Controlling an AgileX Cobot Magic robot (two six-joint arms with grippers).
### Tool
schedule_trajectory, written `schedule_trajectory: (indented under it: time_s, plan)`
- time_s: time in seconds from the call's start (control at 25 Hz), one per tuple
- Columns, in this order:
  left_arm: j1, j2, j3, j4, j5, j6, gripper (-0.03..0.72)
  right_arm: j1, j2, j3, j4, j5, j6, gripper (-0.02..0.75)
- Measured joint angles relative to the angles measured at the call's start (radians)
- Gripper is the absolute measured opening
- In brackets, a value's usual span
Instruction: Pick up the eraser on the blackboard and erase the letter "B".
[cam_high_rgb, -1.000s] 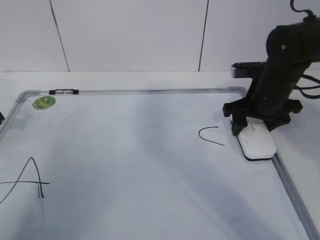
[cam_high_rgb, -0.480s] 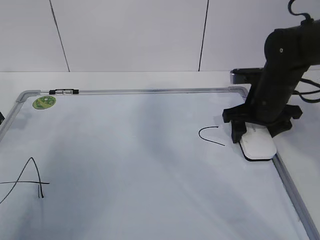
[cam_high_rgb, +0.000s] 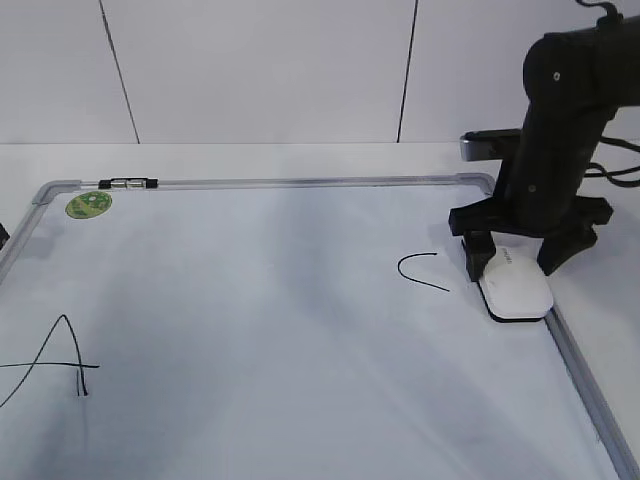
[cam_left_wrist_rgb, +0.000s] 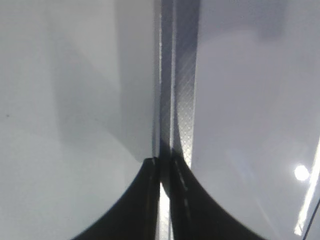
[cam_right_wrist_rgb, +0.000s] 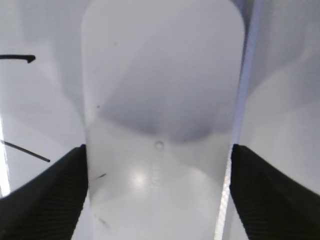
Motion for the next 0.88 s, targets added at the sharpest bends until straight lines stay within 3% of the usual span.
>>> schedule_trajectory:
  time_s: [0.4,0.68,0.88]
  plan:
    - [0.0,0.0,0.0,0.0,0.001,0.0,0.031,0.0,0.0,-0.163,-0.037,0.181,0.0,0.642]
    - [0.0,0.0,0.0,0.0,0.001,0.0,0.031,0.0,0.0,-0.258,-0.029,0.195,0.0,0.577]
    - [0.0,0.0,0.0,0.0,0.001,0.0,0.032,0.0,-0.028,-0.261,0.02,0.197,-0.024,0.571]
